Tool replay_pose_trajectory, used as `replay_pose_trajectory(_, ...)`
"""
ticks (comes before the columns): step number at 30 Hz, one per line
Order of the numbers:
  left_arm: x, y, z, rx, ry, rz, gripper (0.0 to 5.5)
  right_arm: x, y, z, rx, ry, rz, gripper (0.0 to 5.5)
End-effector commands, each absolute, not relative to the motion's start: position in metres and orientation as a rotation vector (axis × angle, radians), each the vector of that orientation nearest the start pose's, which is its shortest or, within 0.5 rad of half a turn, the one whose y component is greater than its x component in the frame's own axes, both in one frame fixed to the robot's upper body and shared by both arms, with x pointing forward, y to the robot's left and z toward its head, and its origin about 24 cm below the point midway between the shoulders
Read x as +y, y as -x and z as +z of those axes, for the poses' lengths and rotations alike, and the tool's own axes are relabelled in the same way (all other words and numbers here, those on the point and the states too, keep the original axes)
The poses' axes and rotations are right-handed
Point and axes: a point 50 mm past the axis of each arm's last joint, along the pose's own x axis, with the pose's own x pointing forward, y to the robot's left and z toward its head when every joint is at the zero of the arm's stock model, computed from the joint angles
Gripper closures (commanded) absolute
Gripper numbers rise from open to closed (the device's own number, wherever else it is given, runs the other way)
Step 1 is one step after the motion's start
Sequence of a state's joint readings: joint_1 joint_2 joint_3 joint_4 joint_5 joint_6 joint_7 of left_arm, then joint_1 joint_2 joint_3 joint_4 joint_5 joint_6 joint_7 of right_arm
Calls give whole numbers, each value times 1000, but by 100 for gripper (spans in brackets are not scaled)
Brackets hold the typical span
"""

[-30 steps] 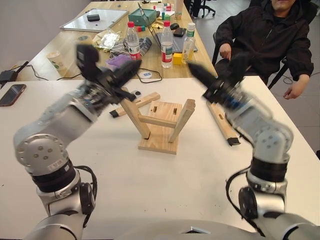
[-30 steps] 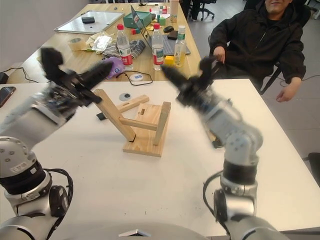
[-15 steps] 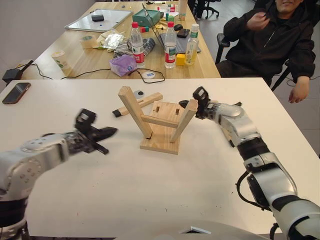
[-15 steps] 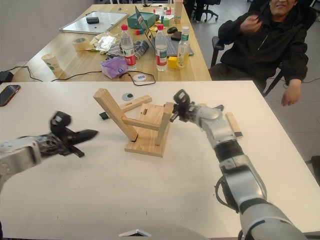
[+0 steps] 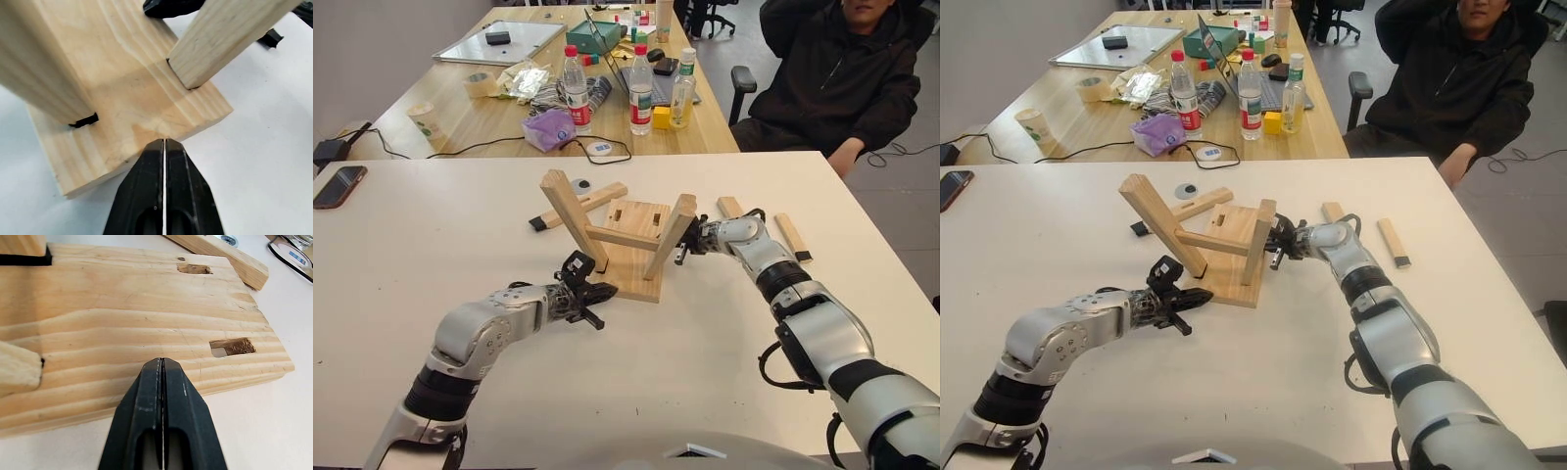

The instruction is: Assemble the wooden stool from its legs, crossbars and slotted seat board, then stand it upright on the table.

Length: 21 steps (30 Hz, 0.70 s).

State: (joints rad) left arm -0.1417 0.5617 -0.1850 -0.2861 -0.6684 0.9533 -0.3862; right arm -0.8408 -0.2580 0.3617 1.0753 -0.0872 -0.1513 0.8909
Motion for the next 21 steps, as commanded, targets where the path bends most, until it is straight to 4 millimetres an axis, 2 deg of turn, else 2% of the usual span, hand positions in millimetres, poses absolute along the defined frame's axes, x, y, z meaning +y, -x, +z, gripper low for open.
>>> replay_pose_trajectory(1, 160, -235, 55, 698, 62, -716, 545, -121, -361, 56, 366, 552, 1060, 550)
replay_pose_trajectory(4, 158, -233, 51, 703, 78, -730, 545, -114, -377, 79, 270, 500, 960, 550)
replay_pose_trajectory(7, 155, -232, 45, 714, 87, -729, 545, -107, -382, 82, 263, 477, 899, 550)
replay_pose_trajectory(12, 148, -233, 49, 699, 100, -750, 545, -103, -377, 61, 368, 498, 869, 550)
replay_pose_trajectory(18, 137, -231, 58, 664, 120, -766, 545, -114, -372, 41, 566, 622, 801, 550)
replay_pose_trajectory(21, 132, -229, 59, 656, 124, -768, 545, -118, -367, 33, 668, 670, 830, 550)
